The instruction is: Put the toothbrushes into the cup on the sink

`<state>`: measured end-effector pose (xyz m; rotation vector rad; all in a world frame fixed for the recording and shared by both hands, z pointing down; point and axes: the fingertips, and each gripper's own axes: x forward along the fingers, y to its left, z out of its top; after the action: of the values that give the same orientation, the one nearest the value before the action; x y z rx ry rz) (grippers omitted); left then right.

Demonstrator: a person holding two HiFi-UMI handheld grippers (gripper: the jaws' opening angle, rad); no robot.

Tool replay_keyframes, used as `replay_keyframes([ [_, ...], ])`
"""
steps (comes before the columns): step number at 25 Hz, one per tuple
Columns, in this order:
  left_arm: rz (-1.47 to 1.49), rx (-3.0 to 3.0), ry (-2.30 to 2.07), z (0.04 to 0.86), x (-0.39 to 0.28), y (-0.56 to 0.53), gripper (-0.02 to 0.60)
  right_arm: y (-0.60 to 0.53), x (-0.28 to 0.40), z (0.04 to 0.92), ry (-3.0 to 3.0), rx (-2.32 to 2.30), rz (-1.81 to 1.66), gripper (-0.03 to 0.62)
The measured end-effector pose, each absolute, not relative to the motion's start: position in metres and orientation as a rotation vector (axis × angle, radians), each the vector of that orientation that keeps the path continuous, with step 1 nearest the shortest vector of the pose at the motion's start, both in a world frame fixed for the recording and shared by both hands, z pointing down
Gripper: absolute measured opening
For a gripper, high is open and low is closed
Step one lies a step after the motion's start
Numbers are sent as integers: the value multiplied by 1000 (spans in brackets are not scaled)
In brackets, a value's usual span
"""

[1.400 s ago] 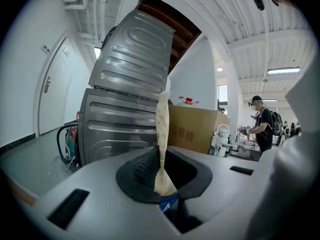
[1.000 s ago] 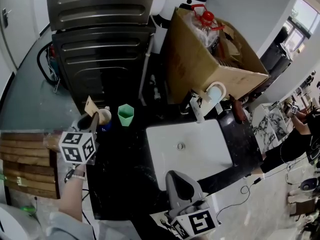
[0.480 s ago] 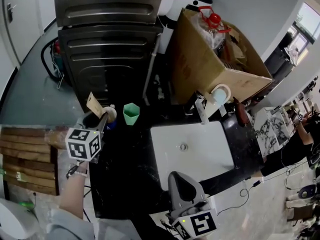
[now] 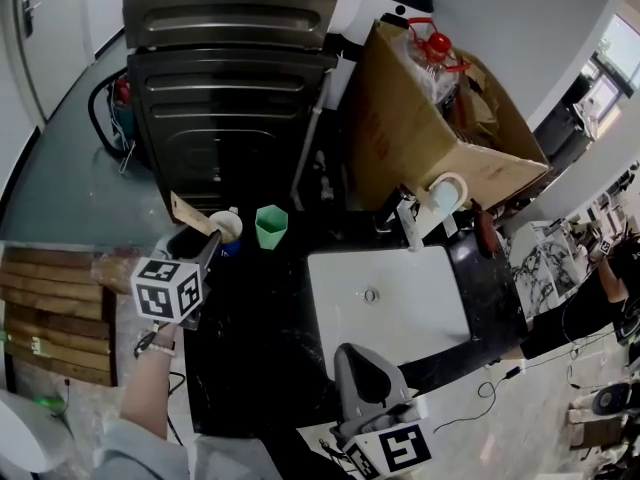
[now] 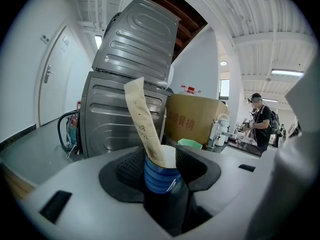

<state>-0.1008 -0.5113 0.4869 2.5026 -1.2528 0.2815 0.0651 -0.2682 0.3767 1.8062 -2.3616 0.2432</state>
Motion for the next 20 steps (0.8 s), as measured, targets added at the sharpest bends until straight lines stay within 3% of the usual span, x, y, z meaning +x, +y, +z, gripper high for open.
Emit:
replay_keyframes([
  [10, 241, 2508, -1234, 478, -114, -489, 176, -271, 51, 376, -2389, 1783, 206, -2],
  [20, 243, 2546, -1228, 447, -117, -445, 15, -273, 29, 361, -2447, 1756, 156, -2],
])
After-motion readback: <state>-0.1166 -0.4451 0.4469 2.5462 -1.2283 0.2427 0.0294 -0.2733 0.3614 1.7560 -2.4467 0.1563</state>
